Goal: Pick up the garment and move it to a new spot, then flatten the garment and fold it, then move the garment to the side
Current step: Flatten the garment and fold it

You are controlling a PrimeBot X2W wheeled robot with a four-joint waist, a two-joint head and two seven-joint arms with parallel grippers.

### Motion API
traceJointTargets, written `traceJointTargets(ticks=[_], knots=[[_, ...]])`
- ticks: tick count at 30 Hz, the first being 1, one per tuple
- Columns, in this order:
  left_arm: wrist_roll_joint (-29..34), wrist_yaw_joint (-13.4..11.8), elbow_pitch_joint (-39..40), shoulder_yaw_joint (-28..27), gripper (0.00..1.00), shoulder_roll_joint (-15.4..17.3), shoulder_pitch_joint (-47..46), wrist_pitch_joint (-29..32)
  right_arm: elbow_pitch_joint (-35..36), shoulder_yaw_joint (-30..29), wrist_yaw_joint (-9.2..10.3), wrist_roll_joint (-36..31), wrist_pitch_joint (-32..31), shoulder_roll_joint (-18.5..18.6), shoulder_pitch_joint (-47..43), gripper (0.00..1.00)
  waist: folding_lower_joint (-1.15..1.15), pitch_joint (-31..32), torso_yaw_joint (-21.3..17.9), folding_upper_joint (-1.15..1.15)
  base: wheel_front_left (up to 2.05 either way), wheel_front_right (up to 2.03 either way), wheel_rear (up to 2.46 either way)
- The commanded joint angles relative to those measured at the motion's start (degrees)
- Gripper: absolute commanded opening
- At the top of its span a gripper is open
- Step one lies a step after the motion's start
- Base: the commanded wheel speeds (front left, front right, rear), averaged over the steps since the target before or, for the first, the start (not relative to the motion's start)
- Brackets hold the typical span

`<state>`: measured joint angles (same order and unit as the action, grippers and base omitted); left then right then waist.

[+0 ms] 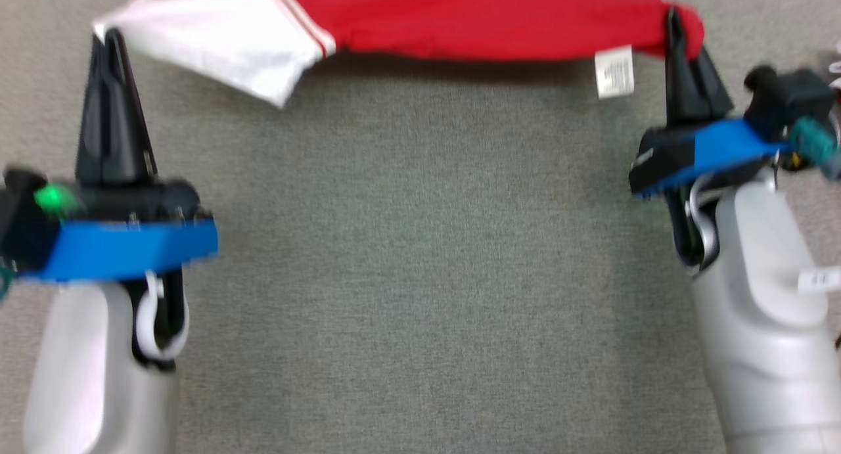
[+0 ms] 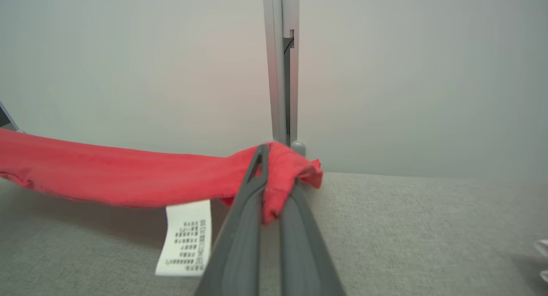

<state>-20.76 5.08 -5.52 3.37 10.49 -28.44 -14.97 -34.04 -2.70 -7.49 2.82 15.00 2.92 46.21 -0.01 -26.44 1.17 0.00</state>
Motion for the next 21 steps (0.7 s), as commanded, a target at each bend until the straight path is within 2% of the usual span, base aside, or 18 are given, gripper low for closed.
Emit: traceJointTargets(ticks=[1, 11, 21], knots=[[-0.5, 0.0, 2.0, -0.6, 0.0, -0.4, 2.9, -0.3, 1.3, 0.3, -0.01, 1.0, 0.2, 0.0, -3.0, 0.0, 0.01, 2.6, -1.1, 0.0, 0.0, 0.0, 0.0], [-0.4, -3.8, 15.3, -1.5, 0.0, -2.6, 28.1, 1.4, 15.2, 1.8, -0.01, 4.9, -1.2, 0.3, -25.5, 0.0, 0.01, 13.7, -1.5, 0.0, 0.0, 0.0, 0.0], [0.2, -5.7, 27.7, -0.3, 0.0, -1.1, 43.9, 7.1, 32.9, 1.1, -0.01, 6.4, -9.6, 0.0, -45.9, 0.0, 0.01, 19.9, -0.5, 0.0, 0.0, 0.0, 0.0]])
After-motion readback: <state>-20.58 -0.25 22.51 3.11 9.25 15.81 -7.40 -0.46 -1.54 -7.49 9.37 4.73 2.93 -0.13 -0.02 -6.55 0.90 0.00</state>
